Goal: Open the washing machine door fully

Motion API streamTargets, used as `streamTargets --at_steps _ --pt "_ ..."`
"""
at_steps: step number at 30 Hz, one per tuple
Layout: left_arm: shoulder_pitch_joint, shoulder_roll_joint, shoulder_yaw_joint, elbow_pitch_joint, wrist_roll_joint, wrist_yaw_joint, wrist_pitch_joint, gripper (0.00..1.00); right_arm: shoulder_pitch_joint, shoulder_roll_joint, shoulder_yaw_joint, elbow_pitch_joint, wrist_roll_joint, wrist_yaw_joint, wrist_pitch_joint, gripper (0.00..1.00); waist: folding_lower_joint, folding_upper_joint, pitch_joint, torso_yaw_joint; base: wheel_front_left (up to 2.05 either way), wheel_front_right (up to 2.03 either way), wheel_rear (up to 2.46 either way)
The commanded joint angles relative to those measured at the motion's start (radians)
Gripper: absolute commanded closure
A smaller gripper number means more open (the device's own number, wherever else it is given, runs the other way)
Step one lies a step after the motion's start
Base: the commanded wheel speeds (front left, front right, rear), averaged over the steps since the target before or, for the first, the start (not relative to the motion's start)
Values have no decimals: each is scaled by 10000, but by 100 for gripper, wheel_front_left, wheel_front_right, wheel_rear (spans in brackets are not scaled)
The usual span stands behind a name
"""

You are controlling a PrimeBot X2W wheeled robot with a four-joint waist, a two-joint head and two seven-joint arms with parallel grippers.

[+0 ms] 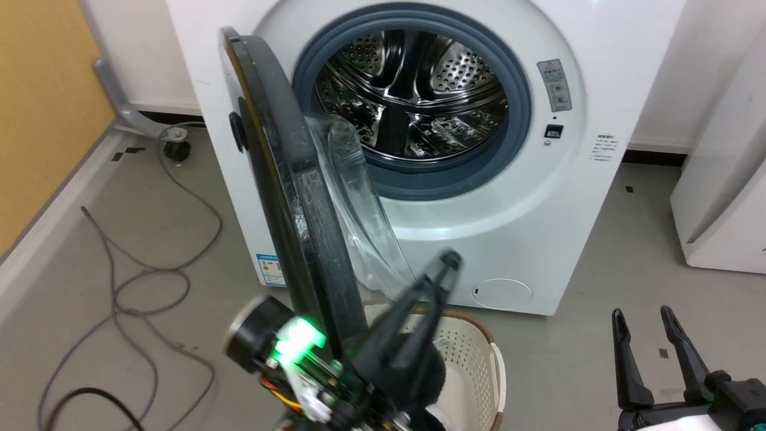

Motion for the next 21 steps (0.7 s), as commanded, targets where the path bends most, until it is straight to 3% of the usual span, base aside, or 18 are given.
streamTargets --at_steps 1,11,21 --pt "149 105 -144 111 42 -38 -42 100 159 39 10 31 54 8 -41 0 0 0 9 51 0 0 0" --pt "911 466 -1272 1302 207 -66 -42 100 153 39 -27 74 58 8 -42 0 0 0 145 375 0 0 0" --pt "1208 536 -1414 2815 -30 220 -42 100 66 39 -40 160 35 8 -42 0 0 0 352 659 0 0 0"
